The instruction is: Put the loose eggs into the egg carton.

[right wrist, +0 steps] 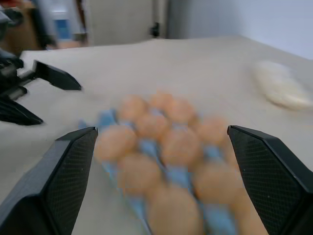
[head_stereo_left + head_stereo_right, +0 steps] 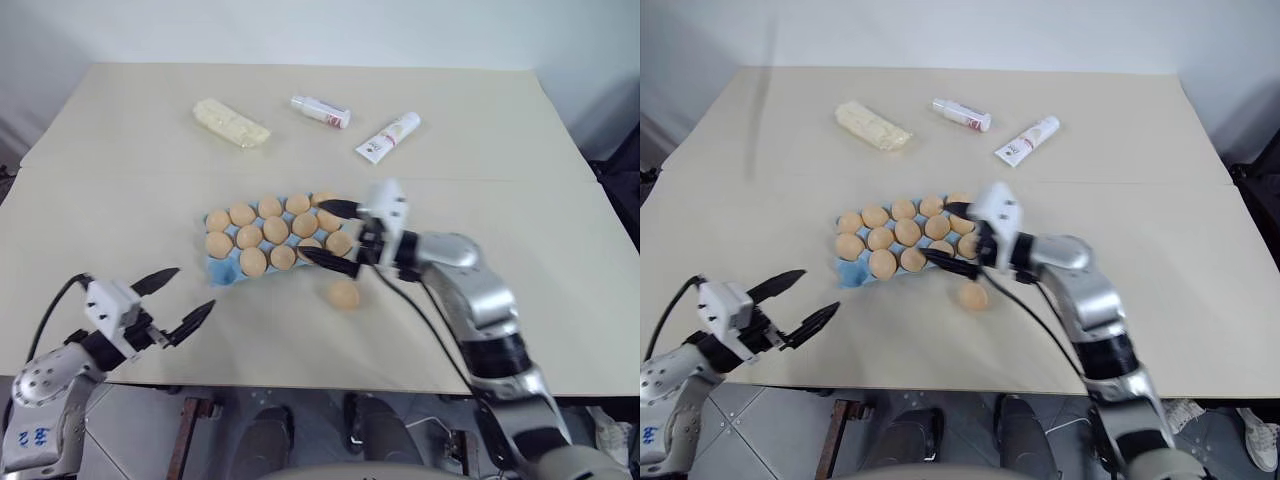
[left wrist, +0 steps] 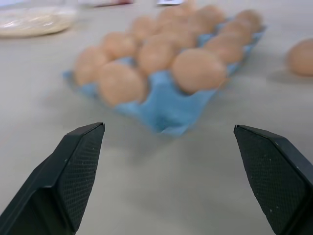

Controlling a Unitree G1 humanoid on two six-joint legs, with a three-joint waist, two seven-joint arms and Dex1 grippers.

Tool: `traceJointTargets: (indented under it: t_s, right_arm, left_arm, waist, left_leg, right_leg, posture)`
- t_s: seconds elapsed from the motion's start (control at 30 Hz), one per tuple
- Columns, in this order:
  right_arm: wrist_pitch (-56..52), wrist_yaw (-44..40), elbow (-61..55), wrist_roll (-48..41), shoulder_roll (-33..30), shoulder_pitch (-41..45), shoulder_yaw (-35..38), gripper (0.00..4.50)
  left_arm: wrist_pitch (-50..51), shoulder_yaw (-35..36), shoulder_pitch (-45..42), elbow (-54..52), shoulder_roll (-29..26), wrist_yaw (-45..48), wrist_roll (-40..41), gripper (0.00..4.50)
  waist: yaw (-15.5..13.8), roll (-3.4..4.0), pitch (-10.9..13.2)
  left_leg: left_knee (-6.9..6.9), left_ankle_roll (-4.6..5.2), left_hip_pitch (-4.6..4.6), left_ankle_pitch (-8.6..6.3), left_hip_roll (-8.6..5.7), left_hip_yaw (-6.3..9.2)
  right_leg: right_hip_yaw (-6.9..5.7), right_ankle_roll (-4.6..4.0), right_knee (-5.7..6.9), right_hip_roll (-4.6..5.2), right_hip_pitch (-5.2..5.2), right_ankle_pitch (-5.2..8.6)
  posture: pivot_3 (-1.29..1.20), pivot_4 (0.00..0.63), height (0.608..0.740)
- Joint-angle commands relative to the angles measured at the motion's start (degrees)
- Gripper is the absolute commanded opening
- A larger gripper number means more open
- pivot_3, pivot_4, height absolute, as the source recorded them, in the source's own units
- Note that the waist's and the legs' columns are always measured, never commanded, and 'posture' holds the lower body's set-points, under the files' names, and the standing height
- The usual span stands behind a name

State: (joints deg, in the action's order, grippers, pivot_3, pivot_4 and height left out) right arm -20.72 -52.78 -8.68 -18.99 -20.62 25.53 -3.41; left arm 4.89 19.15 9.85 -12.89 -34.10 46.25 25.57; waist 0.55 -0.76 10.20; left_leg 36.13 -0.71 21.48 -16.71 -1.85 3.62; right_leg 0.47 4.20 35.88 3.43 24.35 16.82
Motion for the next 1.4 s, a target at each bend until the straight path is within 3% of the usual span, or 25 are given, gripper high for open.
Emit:
traceJointTargets:
  t_s: [0.03,0.13,0.37,0.57,0.73,1.0,1.17,1.27,1.4]
  right_arm:
    - [5.64,-2.03,-1.81,-3.34,-5.56,-10.49,10.97,4.46]
    - [10.01,-2.32,-0.78,-3.12,-10.41,-20.44,18.53,4.46]
    - [17.17,-3.47,-1.02,-3.11,-12.08,-30.34,20.13,4.46]
    - [12.86,-1.92,-6.74,-4.66,-11.01,-26.41,13.73,4.46]
    - [0.93,2.93,-10.83,-6.93,-8.34,-19.26,5.78,4.46]
    - [-4.63,6.76,-6.81,0.48,-6.54,-13.06,-6.61,4.46]
    - [-2.72,8.85,-1.80,3.74,-3.24,-9.85,-9.23,4.46]
    - [-1.78,6.82,-1.15,3.76,-2.89,-9.27,-10.51,3.83]
    - [-1.30,5.33,-1.26,3.09,-1.77,-6.99,-11.10,2.46]
  left_arm:
    - [0.31,-4.71,-4.04,-0.23,-1.69,3.81,-0.74,4.50]
    - [0.44,-8.98,-9.22,2.10,-2.57,7.25,-1.26,4.50]
    - [0.39,-11.84,-16.48,7.29,-3.27,11.48,-1.29,4.50]
    - [-0.25,-11.61,-17.71,9.41,-3.21,12.54,-1.30,4.50]
    - [0.75,-11.17,-15.42,8.07,-4.00,13.83,-0.45,4.50]
    - [-0.18,-8.11,-10.14,4.85,-3.82,12.38,-0.04,4.50]
    - [-1.15,-4.22,-5.02,3.22,-3.95,10.40,-0.54,4.50]
    - [-1.48,-0.64,-1.58,2.86,-3.90,8.76,-0.41,4.50]
    - [-1.72,3.04,1.36,2.56,-2.73,6.06,0.07,4.50]
  waist:
    - [-0.01,0.04,0.01]
    - [-0.94,0.13,0.05]
    - [0.96,0.13,0.11]
    - [1.07,0.10,0.13]
    - [0.84,0.09,0.13]
    - [-0.43,0.08,0.12]
    - [-0.36,0.07,0.12]
    - [-0.46,0.07,0.12]
    - [-0.42,0.07,0.12]
  left_leg:
    - [-0.01,0.00,-0.01,0.00,0.02,-0.04]
    - [0.05,0.01,-0.02,0.01,-0.01,-0.05]
    - [0.05,0.07,-0.91,0.04,0.12,-0.33]
    - [0.11,0.10,-1.17,0.07,0.15,-0.43]
    - [0.07,0.07,-1.08,0.05,0.16,-0.41]
    - [0.08,0.10,-0.43,-0.09,0.16,-0.32]
    - [0.05,0.08,-0.30,-0.11,0.16,-0.30]
    - [0.07,0.09,-0.26,-0.11,0.16,-0.28]
    - [0.08,0.10,-0.26,-0.11,0.15,-0.28]
  right_leg:
    - [0.03,0.00,0.01,-0.03,0.00,0.00]
    - [0.01,0.00,-0.01,-0.01,-0.07,0.00]
    - [0.23,0.04,0.04,-0.17,-0.85,-0.05]
    - [0.45,0.06,0.06,-0.23,-1.05,-0.06]
    - [0.47,0.07,0.05,-0.18,-0.89,-0.07]
    - [0.33,0.07,-0.21,-0.11,-0.41,-0.07]
    - [0.29,0.06,-0.20,-0.11,-0.28,-0.07]
    - [0.28,0.06,-0.20,-0.10,-0.26,-0.06]
    - [0.27,0.06,-0.21,-0.10,-0.27,-0.06]
  posture:
    - [0.00,0.150,0.740]
    - [0.00,0.150,0.740]
    - [0.00,0.150,0.740]
    - [0.00,0.150,0.740]
    - [0.00,0.150,0.740]
    - [0.00,0.150,0.740]
    - [0.00,0.150,0.740]
    - [0.00,0.150,0.740]
    - [0.00,0.150,0.740]
